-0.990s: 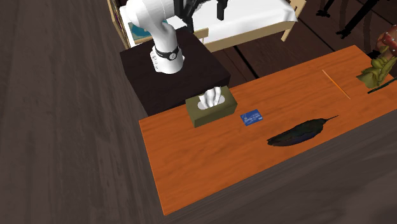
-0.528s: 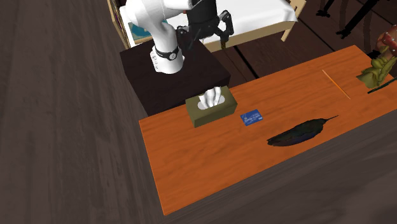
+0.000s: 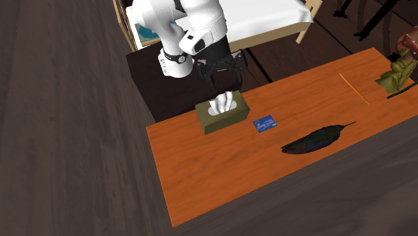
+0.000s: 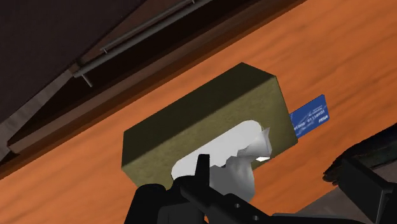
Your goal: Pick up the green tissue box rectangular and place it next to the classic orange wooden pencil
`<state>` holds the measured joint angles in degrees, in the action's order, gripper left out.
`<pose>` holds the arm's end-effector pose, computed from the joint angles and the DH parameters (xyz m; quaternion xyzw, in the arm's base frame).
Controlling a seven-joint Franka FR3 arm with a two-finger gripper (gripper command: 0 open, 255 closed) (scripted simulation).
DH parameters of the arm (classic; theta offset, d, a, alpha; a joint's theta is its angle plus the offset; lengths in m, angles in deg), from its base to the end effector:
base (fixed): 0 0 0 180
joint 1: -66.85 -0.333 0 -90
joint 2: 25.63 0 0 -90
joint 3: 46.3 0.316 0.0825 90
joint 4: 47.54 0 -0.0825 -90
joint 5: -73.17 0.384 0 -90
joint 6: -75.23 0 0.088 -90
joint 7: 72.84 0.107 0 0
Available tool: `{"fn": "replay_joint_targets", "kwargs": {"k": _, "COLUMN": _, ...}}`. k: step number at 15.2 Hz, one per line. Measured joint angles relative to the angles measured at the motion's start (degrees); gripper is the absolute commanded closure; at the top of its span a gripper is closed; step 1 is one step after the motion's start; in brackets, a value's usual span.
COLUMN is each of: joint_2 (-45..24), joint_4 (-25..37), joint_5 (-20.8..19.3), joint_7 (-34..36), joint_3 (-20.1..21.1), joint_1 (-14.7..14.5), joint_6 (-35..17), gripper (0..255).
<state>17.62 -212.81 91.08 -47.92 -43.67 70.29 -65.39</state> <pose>0.3304 -0.0063 0.4125 -0.9278 0.3210 -0.1370 0.1321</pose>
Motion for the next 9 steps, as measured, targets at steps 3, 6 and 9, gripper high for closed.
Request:
{"fn": "replay_joint_targets", "kwargs": {"k": 3, "joint_2": -3.6, "joint_4": -1.4, "joint_5": 2.6, "joint_7": 1.2, "joint_3": 0.3, "joint_1": -0.9, "joint_6": -6.1, "gripper": 0}}
{"fn": "replay_joint_targets", "kwargs": {"k": 6, "joint_2": -6.7, "joint_4": -1.9, "joint_5": 3.9, "joint_7": 0.7, "joint_3": 0.2, "joint_1": -1.9, "joint_6": -9.9, "gripper": 0}}
{"fn": "replay_joint_targets", "kwargs": {"k": 9, "joint_2": -10.0, "joint_4": -2.0, "joint_5": 5.1, "joint_7": 0.1, "joint_3": 0.1, "joint_1": -3.1, "joint_6": -13.3, "gripper": 0}}
